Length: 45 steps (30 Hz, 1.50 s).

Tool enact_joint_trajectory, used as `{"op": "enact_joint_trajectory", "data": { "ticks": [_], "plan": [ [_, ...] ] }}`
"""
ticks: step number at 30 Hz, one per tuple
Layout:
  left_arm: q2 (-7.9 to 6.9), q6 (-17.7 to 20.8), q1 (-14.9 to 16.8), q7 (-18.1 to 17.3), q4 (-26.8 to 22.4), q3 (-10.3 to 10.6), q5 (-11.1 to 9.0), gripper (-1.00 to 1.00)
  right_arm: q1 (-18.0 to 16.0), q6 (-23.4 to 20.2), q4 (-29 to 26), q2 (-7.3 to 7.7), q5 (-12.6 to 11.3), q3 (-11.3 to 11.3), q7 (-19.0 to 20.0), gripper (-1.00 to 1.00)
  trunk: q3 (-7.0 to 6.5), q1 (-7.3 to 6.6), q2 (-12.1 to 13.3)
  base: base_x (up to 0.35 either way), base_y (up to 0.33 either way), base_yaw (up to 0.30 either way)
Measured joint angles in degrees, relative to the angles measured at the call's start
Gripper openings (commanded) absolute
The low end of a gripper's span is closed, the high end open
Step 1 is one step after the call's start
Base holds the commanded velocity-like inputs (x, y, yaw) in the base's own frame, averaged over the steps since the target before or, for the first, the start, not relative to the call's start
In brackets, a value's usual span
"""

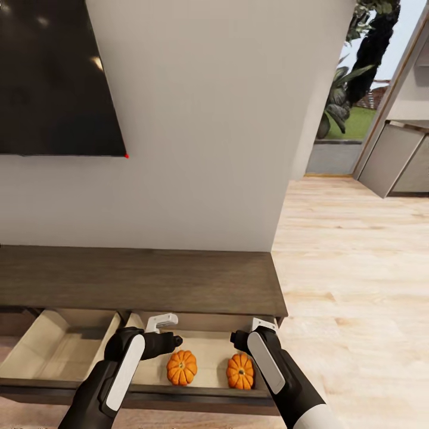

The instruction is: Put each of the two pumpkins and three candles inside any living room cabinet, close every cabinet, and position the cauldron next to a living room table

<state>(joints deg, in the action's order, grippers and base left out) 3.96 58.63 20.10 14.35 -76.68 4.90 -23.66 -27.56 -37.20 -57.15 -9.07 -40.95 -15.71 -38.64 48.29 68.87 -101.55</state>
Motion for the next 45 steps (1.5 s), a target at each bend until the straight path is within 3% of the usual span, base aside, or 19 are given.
{"op": "enact_joint_trajectory", "data": {
  "ticks": [22, 45],
  "plan": [
    [-0.01, 0.0, 0.0, 0.0, 0.0, 0.0, 0.0, 1.00, 0.0, 0.0, 0.1, 0.00, 0.0, -0.1, 0.0, 1.00, -3.95, -4.81, 8.8, -0.096, 0.000, 0.000],
    [-0.26, -0.5, 0.0, -0.2, -2.9, 0.5, -0.1, 1.00, 0.0, 0.0, 0.0, -0.09, 0.0, -0.4, 0.0, 1.00, -3.95, -4.84, 8.8, -0.061, -0.005, 0.000]
  ]
}}
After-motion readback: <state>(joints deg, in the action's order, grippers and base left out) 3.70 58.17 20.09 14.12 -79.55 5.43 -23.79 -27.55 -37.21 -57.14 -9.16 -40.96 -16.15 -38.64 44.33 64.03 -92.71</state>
